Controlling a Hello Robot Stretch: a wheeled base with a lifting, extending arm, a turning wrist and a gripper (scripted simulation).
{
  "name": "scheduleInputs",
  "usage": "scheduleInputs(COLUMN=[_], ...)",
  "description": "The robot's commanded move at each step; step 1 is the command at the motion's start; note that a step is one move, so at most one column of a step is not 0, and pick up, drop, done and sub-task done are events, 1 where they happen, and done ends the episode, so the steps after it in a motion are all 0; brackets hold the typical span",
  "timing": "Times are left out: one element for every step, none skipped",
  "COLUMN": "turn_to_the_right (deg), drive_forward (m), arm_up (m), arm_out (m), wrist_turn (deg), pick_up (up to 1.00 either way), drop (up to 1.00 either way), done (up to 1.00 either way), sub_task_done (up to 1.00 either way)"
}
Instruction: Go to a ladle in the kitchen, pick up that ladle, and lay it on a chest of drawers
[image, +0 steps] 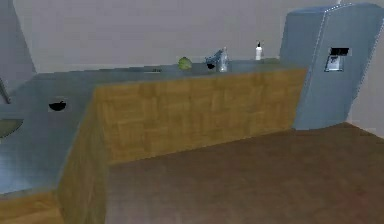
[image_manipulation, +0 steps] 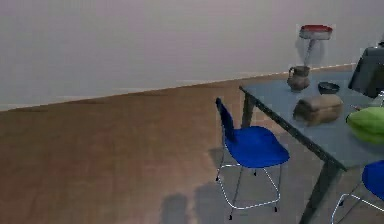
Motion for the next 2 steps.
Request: scheduleInputs(turn_to_the_right=[-9.0, 0.0], drive_forward=[0.0, 0.3], arm_up=[0.0, 0.0], arm_out=[0.0, 0.0], wrist_turn=[0.0, 0.0], pick_up=[0.0, 0.0], drop=[0.0, 0.0], done=[0.0, 0.0], sub_task_done=[0.0, 0.0])
